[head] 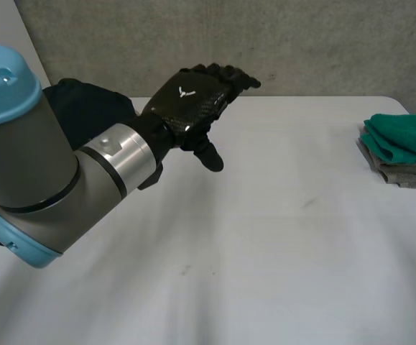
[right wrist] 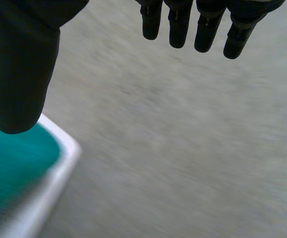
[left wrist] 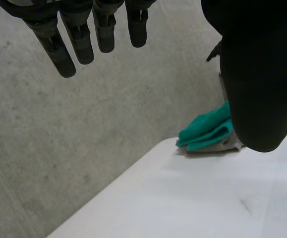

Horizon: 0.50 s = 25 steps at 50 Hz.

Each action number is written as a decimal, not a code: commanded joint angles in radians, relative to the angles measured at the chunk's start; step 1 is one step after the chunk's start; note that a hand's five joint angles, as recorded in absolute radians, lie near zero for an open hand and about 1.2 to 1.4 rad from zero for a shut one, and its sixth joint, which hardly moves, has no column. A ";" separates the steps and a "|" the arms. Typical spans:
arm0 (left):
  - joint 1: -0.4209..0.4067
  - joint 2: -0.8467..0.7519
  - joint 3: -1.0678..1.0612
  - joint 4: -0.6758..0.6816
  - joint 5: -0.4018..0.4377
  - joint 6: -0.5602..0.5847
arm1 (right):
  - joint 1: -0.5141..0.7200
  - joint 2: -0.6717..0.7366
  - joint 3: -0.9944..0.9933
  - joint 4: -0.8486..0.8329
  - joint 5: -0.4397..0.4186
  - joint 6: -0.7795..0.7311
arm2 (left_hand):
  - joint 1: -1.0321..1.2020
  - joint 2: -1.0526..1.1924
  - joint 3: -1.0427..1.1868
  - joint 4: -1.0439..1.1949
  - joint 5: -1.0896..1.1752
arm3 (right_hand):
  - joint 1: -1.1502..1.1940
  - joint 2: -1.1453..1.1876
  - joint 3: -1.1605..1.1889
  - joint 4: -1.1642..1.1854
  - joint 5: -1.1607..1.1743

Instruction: Fold the laundry.

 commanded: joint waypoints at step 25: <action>0.601 -0.459 0.324 0.256 -0.035 0.241 | 0.648 -0.421 0.662 -0.122 -0.082 -0.236 | 0.027 0.010 0.003 0.015 -0.001 | -0.055 -0.042 -0.040 -0.043 -0.048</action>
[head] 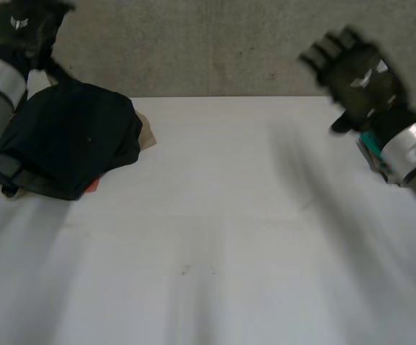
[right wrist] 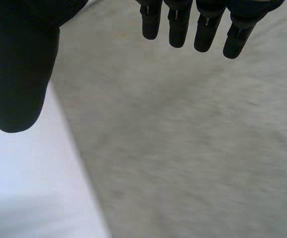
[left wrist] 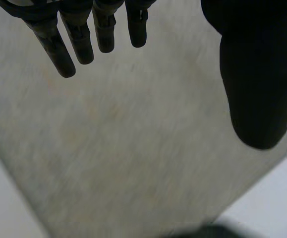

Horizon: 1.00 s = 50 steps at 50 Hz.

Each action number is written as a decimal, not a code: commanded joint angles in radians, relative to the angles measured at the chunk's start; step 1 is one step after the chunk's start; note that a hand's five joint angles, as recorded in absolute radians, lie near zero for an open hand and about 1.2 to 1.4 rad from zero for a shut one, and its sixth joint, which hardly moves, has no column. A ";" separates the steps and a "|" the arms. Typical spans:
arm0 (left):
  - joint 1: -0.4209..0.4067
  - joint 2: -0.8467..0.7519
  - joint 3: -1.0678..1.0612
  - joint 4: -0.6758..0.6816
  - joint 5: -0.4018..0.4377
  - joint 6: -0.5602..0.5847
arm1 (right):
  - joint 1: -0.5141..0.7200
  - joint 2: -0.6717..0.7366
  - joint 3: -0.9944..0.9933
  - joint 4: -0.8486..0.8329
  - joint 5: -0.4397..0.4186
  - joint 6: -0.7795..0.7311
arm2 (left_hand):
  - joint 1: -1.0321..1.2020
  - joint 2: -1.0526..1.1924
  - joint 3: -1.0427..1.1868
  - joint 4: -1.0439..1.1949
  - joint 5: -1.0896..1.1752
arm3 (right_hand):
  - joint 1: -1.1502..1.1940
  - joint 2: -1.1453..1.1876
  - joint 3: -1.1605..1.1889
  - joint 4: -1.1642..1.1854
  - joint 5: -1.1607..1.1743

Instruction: Fold the laundry.

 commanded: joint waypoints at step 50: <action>-0.622 -0.235 -0.035 -0.039 -0.025 -0.159 | -0.094 -0.052 0.108 0.329 0.279 0.108 | 0.023 0.010 0.003 0.015 -0.001 | -0.055 -0.040 -0.040 -0.042 -0.048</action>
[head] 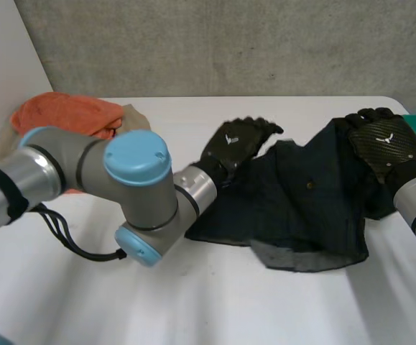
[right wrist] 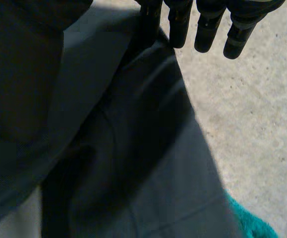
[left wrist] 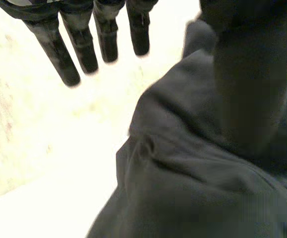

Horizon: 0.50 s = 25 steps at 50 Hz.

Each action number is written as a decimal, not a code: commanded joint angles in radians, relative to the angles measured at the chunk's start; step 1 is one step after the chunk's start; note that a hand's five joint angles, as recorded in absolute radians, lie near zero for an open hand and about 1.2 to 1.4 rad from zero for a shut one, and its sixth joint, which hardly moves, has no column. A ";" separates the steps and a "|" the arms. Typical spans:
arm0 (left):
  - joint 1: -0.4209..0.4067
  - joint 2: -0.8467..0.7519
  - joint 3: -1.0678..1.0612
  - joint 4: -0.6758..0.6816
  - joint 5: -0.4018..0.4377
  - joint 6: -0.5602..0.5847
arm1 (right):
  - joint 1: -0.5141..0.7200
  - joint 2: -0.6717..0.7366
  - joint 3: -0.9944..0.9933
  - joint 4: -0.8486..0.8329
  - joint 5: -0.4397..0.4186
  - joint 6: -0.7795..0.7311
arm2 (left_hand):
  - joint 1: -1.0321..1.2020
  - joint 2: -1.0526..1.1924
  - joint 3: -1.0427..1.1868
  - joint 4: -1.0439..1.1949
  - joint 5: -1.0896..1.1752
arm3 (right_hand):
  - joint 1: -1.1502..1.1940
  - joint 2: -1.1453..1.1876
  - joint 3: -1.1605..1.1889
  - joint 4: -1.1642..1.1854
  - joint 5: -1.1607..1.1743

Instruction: Fold the laundry.

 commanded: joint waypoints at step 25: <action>0.137 0.208 -0.346 -0.155 -0.005 0.421 | -0.120 -0.037 0.088 0.327 -0.066 -0.071 | -0.028 -0.051 -0.057 -0.051 -0.049 | -0.055 -0.040 -0.040 -0.042 -0.048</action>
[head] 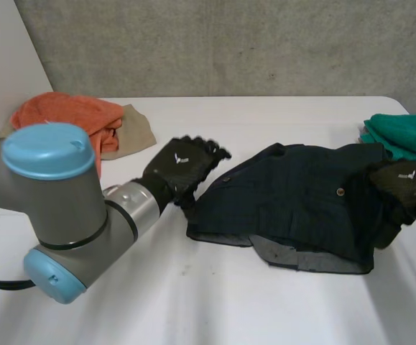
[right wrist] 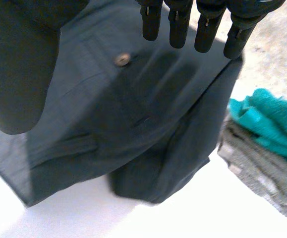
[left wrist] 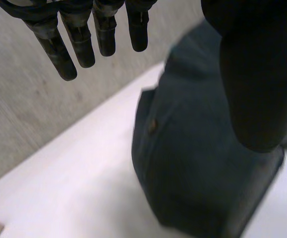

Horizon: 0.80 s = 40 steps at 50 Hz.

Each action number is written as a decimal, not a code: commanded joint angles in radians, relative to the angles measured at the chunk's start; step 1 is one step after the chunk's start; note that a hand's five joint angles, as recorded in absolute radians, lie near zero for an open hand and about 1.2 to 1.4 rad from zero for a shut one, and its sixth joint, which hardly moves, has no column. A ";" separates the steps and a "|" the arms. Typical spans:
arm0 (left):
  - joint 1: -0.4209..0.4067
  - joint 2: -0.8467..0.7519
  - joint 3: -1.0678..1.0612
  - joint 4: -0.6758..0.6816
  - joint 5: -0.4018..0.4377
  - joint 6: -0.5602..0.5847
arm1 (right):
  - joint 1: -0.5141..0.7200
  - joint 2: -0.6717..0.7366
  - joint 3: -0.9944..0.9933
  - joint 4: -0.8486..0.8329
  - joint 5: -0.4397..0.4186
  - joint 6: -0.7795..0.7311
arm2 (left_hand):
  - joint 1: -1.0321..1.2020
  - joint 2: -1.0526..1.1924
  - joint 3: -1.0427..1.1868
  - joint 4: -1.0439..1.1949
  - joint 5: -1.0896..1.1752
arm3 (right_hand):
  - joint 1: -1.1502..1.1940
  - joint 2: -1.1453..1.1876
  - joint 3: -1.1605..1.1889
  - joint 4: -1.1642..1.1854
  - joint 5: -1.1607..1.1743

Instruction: Fold the laundry.

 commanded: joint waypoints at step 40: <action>-0.044 0.026 0.040 -0.011 -0.210 0.075 | 0.223 0.295 -0.279 -0.319 0.197 0.051 | -0.001 -0.008 -0.014 -0.002 0.002 | 0.089 0.104 0.105 0.102 0.096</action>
